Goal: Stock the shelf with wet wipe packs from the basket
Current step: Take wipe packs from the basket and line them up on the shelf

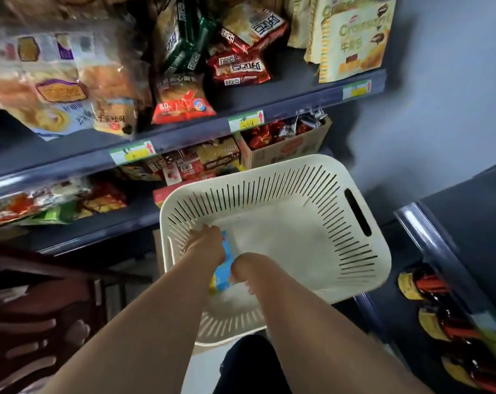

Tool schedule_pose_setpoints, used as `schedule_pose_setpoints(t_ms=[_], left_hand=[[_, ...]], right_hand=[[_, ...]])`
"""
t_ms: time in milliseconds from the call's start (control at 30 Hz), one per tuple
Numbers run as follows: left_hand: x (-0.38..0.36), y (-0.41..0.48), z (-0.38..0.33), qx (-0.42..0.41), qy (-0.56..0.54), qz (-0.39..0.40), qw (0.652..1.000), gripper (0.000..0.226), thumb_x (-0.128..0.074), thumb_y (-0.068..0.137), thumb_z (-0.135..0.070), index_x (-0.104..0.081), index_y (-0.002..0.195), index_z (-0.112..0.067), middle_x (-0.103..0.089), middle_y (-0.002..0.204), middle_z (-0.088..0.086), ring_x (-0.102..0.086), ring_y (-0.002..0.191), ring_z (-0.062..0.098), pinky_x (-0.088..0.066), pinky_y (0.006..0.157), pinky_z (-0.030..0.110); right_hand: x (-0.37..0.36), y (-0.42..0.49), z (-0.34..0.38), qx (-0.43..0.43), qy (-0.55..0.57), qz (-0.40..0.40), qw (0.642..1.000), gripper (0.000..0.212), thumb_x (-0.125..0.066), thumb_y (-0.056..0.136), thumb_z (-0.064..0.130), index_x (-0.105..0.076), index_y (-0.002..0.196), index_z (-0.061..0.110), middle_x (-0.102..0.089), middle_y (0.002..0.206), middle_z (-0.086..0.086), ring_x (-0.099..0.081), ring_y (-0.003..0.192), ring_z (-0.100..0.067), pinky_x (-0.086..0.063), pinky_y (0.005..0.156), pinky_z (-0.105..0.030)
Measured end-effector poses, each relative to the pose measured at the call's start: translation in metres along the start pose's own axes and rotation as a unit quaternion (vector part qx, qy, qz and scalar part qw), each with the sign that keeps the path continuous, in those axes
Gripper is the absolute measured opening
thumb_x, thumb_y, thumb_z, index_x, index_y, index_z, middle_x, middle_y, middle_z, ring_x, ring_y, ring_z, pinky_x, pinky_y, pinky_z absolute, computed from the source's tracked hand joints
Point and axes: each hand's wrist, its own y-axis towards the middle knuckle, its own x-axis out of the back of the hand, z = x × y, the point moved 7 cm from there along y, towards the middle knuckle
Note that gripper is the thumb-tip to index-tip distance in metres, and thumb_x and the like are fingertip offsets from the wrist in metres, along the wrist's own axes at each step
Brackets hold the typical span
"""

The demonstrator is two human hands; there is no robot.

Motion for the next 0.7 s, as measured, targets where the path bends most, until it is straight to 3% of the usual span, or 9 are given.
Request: schedule_pose_setpoints(t_ms=[67,133,233,267,333,433,500,633,700], left_hand=[[0.002,0.004,0.001,0.003,-0.004,-0.014,1.000,0.055,-0.068,0.088,-0.016,-0.050,0.139,-0.013,-0.047,0.146,0.012,-0.045,0.138,0.038,-0.047,0.108,0.051],[0.004,0.008,0.001,0.017,-0.001,-0.004,1.000,0.053,-0.067,0.086,-0.016,-0.054,0.138,-0.011,-0.051,0.142,0.016,-0.049,0.135,0.038,-0.051,0.104,0.050],[0.004,0.008,0.001,0.038,0.009,0.038,0.999,0.059,-0.078,0.077,-0.022,-0.063,0.132,-0.005,-0.059,0.137,0.022,-0.059,0.125,0.040,-0.056,0.099,0.050],[0.001,0.010,0.002,0.047,0.004,0.052,0.998,0.061,-0.081,0.074,-0.025,-0.065,0.129,-0.005,-0.061,0.134,0.022,-0.062,0.121,0.040,-0.057,0.096,0.050],[0.001,0.013,0.001,0.036,-0.005,0.054,0.998,0.057,-0.083,0.072,-0.029,-0.068,0.122,-0.008,-0.066,0.126,0.019,-0.066,0.113,0.038,-0.058,0.093,0.048],[0.018,0.006,-0.009,-0.012,-0.060,0.047,0.997,0.045,-0.084,0.077,-0.028,-0.070,0.116,-0.009,-0.070,0.117,0.011,-0.069,0.108,0.031,-0.058,0.092,0.041],[0.032,-0.006,-0.017,-0.024,-0.114,0.050,0.992,0.036,-0.083,0.081,-0.022,-0.072,0.111,-0.006,-0.072,0.109,0.011,-0.071,0.103,0.029,-0.059,0.090,0.039],[0.055,-0.038,-0.026,-0.008,-0.288,0.026,0.957,0.018,-0.077,0.085,-0.013,-0.066,0.098,-0.013,-0.067,0.097,0.012,-0.070,0.093,0.030,-0.062,0.087,0.047],[0.072,-0.065,-0.033,-0.004,-0.356,0.011,0.934,0.014,-0.074,0.087,-0.011,-0.064,0.093,-0.017,-0.069,0.103,0.018,-0.067,0.089,0.029,-0.061,0.086,0.048]], right_hand=[[-0.001,-0.004,0.000,-0.003,0.085,0.025,0.996,0.012,-0.048,0.106,0.014,-0.051,0.095,0.008,-0.054,0.142,-0.024,-0.047,0.140,-0.037,-0.038,0.116,-0.046],[-0.013,0.001,-0.009,-0.072,0.186,0.089,0.976,0.019,-0.047,0.107,0.024,-0.051,0.098,0.007,-0.051,0.151,-0.017,-0.048,0.140,-0.032,-0.041,0.112,-0.041],[-0.024,0.019,-0.017,-0.150,0.307,0.120,0.932,0.026,-0.048,0.104,0.028,-0.059,0.111,0.005,-0.059,0.144,-0.013,-0.059,0.130,-0.025,-0.051,0.085,-0.037],[-0.027,0.024,-0.020,-0.164,0.338,0.126,0.918,0.032,-0.049,0.104,0.031,-0.059,0.120,0.005,-0.061,0.142,-0.013,-0.060,0.129,-0.024,-0.051,0.087,-0.038],[-0.030,0.023,-0.021,-0.165,0.418,0.145,0.881,0.040,-0.049,0.104,0.035,-0.058,0.104,-0.004,-0.060,0.143,-0.015,-0.059,0.130,-0.025,-0.048,0.102,-0.037],[-0.026,0.012,-0.030,-0.147,0.542,0.108,0.820,0.034,-0.049,0.104,0.023,-0.047,0.079,0.000,-0.062,0.136,-0.018,-0.060,0.129,-0.031,-0.049,0.100,-0.039],[-0.025,0.004,-0.040,-0.146,0.578,0.086,0.798,0.018,-0.051,0.100,0.014,-0.051,0.088,0.000,-0.065,0.130,-0.017,-0.063,0.123,-0.034,-0.053,0.087,-0.042],[-0.012,-0.026,-0.063,-0.120,0.666,0.034,0.736,0.014,-0.052,0.100,0.010,-0.055,0.092,-0.001,-0.067,0.096,-0.018,-0.069,0.109,-0.033,-0.050,0.105,-0.043],[0.006,-0.053,-0.073,-0.045,0.712,-0.020,0.701,0.016,-0.050,0.101,0.005,-0.060,0.106,-0.006,-0.065,0.096,-0.030,-0.071,0.099,-0.036,-0.050,0.103,-0.043]])
